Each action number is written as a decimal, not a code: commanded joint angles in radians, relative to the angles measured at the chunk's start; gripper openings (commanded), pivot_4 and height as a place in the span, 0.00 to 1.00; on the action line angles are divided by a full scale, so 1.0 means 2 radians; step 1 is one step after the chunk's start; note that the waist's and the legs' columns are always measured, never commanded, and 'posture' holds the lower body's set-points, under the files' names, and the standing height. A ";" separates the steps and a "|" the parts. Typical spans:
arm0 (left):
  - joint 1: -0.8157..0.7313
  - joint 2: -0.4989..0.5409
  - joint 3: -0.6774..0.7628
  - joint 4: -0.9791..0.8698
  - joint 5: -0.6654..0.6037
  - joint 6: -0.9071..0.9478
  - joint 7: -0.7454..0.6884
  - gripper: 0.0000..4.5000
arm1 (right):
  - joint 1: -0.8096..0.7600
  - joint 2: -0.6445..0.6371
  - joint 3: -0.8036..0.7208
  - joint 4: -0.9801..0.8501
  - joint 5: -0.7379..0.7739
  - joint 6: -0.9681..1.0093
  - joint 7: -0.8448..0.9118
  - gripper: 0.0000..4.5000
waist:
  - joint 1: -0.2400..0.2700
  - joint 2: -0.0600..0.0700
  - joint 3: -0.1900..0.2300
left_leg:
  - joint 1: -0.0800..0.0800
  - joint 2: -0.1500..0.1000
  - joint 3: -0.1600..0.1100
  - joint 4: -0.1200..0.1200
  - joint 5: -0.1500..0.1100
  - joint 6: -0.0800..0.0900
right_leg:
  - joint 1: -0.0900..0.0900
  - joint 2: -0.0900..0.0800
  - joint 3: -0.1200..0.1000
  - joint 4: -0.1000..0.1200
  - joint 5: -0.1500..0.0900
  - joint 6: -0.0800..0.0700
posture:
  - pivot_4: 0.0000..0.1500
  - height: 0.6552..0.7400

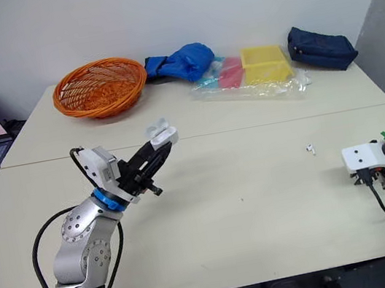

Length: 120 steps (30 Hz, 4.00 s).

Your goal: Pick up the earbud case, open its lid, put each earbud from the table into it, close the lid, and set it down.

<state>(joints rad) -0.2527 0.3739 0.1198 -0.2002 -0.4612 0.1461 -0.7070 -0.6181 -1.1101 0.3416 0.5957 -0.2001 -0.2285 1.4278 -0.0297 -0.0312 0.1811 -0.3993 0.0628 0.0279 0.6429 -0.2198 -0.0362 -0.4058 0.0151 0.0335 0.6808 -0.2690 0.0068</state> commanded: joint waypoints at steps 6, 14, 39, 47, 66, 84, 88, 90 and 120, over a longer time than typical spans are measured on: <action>-0.005 0.007 0.004 -0.028 -0.007 0.006 0.011 0.17 | 0.025 -0.007 -0.019 -0.029 -0.010 0.039 0.001 0.10 | 0.000 0.000 0.000 | 0.001 0.000 0.002 0.001 0.000 0.000 | 0.000 0.000 0.003 0.000 0.001 0.002 | 1.00 1.00; -0.013 0.008 0.004 -0.021 -0.008 0.009 0.009 0.17 | 0.037 -0.004 -0.037 -0.023 -0.008 0.047 -0.021 0.46 | 0.000 0.000 0.000 | 0.001 0.000 0.004 0.001 0.000 0.000 | 0.000 0.000 0.004 0.000 0.002 0.003 | 1.00 1.00; -0.020 0.007 0.005 -0.005 -0.006 0.005 0.006 0.17 | 0.029 -0.018 -0.032 0.007 -0.039 0.043 -0.018 0.46 | 0.001 0.000 0.000 | 0.001 -0.001 0.004 0.001 0.000 0.000 | 0.000 0.000 0.004 -0.001 0.002 0.003 | 1.00 1.00; -0.023 0.006 0.006 -0.003 -0.006 0.004 0.008 0.17 | 0.032 -0.014 -0.034 0.014 -0.042 0.041 -0.024 0.09 | 0.000 0.000 0.000 | 0.001 -0.001 0.004 0.001 0.000 0.000 | 0.000 0.000 0.005 -0.001 0.003 0.003 | 1.00 1.00; -0.024 0.002 -0.012 0.014 0.001 -0.008 -0.017 0.17 | -0.047 0.093 -0.124 -0.347 0.299 0.542 0.030 0.09 | -0.012 0.000 0.000 | 0.001 0.000 0.003 0.001 0.000 0.000 | -0.001 0.000 0.005 0.000 0.003 0.003 | 1.00 1.00; -0.070 -0.063 -0.043 0.054 0.051 -0.080 0.020 0.17 | -0.073 0.552 -0.207 -0.480 0.360 0.595 -0.461 0.09 | 0.002 -0.001 -0.001 | -0.009 0.000 0.002 0.001 0.000 0.000 | -0.009 0.000 0.003 0.000 0.005 0.002 | 1.00 1.00; -0.072 -0.070 -0.041 0.058 0.058 -0.091 0.031 0.17 | -0.070 0.553 -0.182 -0.459 0.337 0.548 -0.483 0.09 | 0.000 -0.001 -0.001 | -0.008 0.000 0.002 0.001 0.000 0.000 | -0.008 0.000 0.003 0.000 0.004 0.004 | 1.00 1.00; -0.071 -0.069 -0.042 0.057 0.058 -0.092 0.030 0.17 | -0.067 0.546 -0.169 -0.456 0.335 0.537 -0.480 0.09 | 0.000 -0.001 -0.001 | -0.008 0.000 0.002 0.001 0.000 0.000 | -0.008 0.000 0.003 0.000 0.004 0.004 | 1.00 1.00; -0.073 -0.065 -0.043 0.050 0.054 -0.095 0.030 0.17 | -0.051 0.500 -0.111 -0.429 0.318 0.508 -0.493 0.17 | 0.000 -0.001 -0.001 | -0.009 0.000 0.002 0.001 0.000 0.000 | -0.009 0.001 0.003 -0.001 0.004 0.004 | 1.00 1.00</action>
<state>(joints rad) -0.3780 0.2427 0.0318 -0.0609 -0.3420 -0.0246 -0.6466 -0.7191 -0.1062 0.1119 -0.2661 0.4490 0.7918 0.4508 -0.0300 -0.0327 0.1798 -0.4163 0.0627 0.0321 0.6456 -0.2198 -0.0364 -0.4228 0.0161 0.0400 0.6797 -0.2617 0.0143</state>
